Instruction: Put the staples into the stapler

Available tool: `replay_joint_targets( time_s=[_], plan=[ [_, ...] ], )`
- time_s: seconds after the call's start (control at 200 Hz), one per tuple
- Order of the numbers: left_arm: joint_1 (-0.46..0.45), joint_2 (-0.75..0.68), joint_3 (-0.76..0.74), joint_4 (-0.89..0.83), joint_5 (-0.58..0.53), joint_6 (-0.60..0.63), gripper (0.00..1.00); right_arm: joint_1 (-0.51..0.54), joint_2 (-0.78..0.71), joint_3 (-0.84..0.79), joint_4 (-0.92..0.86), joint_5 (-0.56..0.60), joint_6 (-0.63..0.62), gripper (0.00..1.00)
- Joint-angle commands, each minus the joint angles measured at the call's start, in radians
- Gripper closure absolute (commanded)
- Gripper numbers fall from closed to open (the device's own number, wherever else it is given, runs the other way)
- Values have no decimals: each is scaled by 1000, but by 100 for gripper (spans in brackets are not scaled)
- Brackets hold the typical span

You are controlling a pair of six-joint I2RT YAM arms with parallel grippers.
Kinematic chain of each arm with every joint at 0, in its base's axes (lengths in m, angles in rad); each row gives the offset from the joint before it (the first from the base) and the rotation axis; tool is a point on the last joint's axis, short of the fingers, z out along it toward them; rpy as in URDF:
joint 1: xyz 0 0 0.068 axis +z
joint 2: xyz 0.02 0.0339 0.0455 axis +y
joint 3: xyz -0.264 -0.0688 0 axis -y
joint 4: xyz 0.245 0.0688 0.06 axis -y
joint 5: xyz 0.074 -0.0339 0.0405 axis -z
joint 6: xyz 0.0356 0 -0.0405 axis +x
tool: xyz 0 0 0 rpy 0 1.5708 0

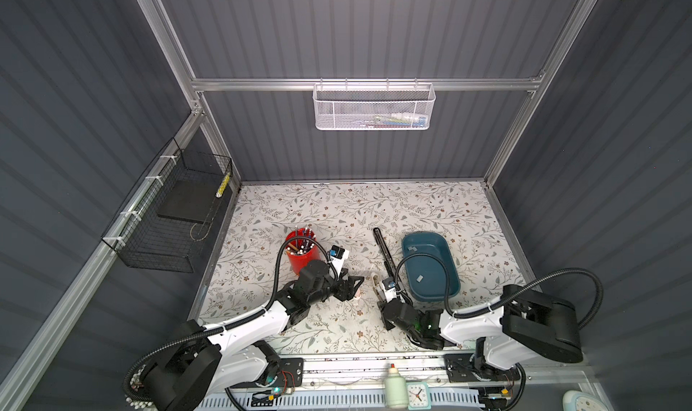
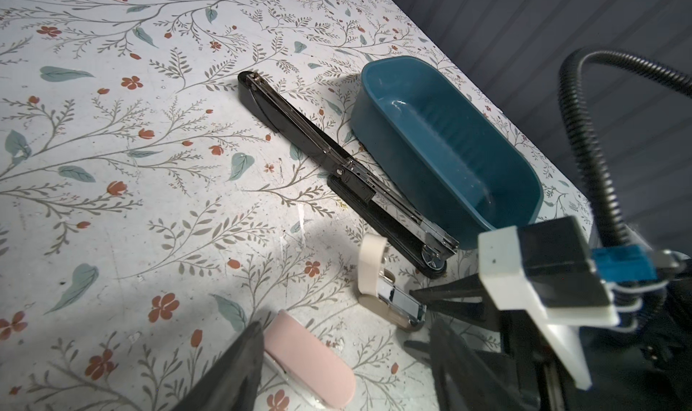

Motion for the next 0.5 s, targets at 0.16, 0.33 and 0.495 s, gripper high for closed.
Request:
replay_joint_targets(
  time_s=[0.16,0.33,0.495],
  plan=[
    [-1,101,68,41,85,12,29,37,52,46,-118,35,21,64],
    [-8,198,82,129,119,34,26,38,15,-16,-77,23,39,64],
    [-8,300,133,178,167,63,24,37,14,-29,-42,25,38,67]
  ],
)
